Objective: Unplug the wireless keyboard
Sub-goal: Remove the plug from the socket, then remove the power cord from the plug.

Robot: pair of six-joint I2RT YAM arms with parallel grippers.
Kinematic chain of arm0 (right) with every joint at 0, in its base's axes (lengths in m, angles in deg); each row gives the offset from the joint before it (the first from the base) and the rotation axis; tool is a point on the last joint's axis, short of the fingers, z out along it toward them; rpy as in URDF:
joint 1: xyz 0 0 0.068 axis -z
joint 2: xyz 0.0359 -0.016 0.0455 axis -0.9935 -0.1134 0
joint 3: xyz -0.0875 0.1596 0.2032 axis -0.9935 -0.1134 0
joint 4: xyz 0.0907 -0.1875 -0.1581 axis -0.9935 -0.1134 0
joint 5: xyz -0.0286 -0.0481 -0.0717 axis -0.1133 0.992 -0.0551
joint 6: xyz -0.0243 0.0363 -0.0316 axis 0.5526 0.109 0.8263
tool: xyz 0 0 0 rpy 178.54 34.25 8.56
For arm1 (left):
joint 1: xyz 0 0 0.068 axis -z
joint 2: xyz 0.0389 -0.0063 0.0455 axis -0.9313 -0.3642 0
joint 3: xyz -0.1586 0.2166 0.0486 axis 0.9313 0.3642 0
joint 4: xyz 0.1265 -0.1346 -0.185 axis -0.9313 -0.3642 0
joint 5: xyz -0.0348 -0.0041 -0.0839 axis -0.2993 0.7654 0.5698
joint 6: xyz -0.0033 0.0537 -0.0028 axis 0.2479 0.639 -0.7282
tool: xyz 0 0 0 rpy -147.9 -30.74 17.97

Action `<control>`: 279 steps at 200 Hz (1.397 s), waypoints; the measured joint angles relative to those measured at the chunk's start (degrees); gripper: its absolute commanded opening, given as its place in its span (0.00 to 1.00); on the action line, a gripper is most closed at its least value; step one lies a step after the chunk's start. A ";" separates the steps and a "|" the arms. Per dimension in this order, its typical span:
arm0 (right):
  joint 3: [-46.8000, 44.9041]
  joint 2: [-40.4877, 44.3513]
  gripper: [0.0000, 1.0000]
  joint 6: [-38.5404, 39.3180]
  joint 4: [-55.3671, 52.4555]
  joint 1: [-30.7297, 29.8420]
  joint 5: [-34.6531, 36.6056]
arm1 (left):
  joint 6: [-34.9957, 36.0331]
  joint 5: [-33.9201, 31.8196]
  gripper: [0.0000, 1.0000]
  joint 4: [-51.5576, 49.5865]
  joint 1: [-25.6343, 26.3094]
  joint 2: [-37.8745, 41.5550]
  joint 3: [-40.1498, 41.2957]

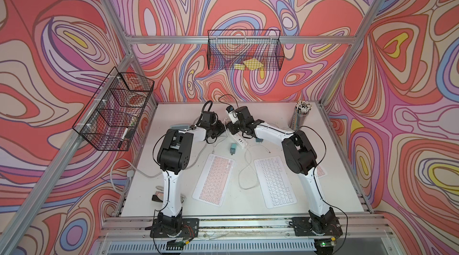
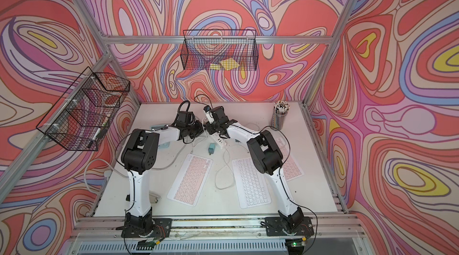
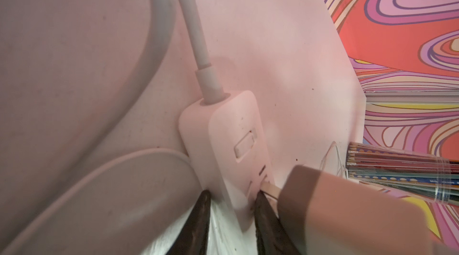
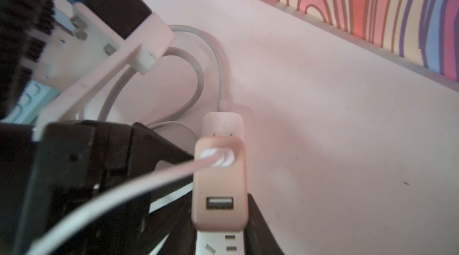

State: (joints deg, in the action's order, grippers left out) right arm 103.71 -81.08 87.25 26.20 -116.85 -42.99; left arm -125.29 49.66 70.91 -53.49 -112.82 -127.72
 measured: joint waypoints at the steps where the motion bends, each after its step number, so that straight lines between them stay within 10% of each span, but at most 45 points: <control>1: -0.11 0.07 0.06 -0.07 0.09 0.02 -0.15 | 0.00 -0.02 0.33 0.04 0.00 0.00 0.04; 81: -11.21 5.55 0.06 -7.06 4.44 4.44 -11.93 | 3.54 0.20 0.40 -1.70 -1.95 9.92 8.83; 206: -15.56 9.64 0.07 -10.34 12.17 5.22 -32.48 | 3.67 27.63 0.47 31.21 -8.81 18.45 22.05; 279: -15.32 9.64 0.08 -12.83 13.66 5.22 -42.95 | 10.08 30.77 0.49 34.49 -8.87 21.14 26.69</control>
State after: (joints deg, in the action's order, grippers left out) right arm 88.39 -71.45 74.42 39.86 -111.63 -85.94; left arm -115.21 80.44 105.40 -62.36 -91.68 -101.03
